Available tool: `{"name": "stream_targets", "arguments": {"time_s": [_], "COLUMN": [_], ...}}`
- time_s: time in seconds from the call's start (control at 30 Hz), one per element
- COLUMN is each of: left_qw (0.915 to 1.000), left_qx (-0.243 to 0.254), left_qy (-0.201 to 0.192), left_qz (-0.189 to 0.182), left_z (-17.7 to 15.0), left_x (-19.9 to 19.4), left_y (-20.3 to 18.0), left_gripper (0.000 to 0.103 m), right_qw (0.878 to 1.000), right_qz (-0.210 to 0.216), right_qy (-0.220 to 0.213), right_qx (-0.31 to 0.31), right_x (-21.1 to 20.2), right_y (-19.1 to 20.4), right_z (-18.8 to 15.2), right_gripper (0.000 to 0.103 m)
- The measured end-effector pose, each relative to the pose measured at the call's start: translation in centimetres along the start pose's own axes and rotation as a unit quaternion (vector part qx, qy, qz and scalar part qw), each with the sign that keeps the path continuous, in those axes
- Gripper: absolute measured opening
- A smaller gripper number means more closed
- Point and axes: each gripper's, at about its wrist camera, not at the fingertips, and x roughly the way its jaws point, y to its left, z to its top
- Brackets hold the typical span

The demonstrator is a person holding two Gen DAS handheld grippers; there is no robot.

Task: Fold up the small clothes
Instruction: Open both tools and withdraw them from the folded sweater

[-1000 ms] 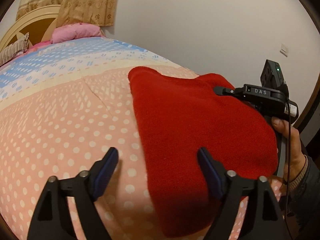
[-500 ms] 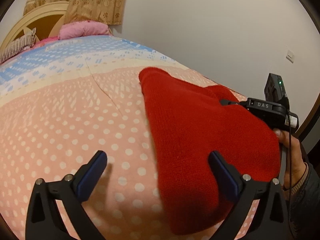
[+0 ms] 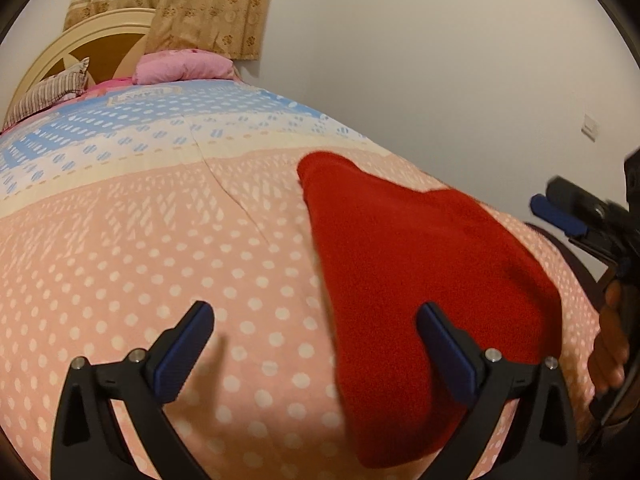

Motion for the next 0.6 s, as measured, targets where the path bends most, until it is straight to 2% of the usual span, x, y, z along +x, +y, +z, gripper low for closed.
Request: {"name": "stream_targets", "arguments": {"time_s": [0.03,0.07,0.1,0.13,0.17,0.27,0.43,0.6], "left_qw": [1.0,1.0,1.0,1.0,0.9999,0.9997,0.9995,0.9995], "left_qx": [0.002,0.003,0.001,-0.003,-0.008,-0.018,-0.026,-0.014], "left_qy": [0.0,0.001,0.005,0.009,0.011,0.011,0.013,-0.024], "left_qz": [0.001,0.002,0.002,-0.003,-0.008,-0.014,-0.012,-0.015], "left_z": [-0.2,-0.4,-0.6,-0.7,-0.9,-1.4,-1.6,-1.1], "left_x": [-0.2,-0.1,0.0,0.1,0.0,0.0,-1.9,-5.8], "left_y": [-0.1,-0.1,0.1,0.2,0.3,0.4,0.0,-1.1], "left_gripper": [0.103,0.103,0.103,0.103,0.103,0.103,0.103,0.103], "right_qw": [0.999,0.999,0.997,0.995,0.994,0.995,0.993,0.992], "right_qz": [0.023,0.004,-0.035,-0.049,-0.049,-0.052,-0.087,-0.12], "right_qy": [0.024,0.046,0.067,0.092,0.098,0.08,0.069,0.013], "right_qx": [-0.017,-0.026,-0.026,-0.011,0.0,-0.004,-0.032,-0.027], "right_x": [0.8,1.6,2.5,3.5,3.8,2.9,1.3,-3.0], "right_y": [0.8,1.0,0.8,-0.1,-0.9,-1.0,0.0,1.5], "right_z": [-0.6,-1.2,-2.0,-3.0,-3.6,-4.5,-5.5,-5.0], "right_gripper": [0.054,0.054,0.054,0.054,0.054,0.054,0.054,0.056]}}
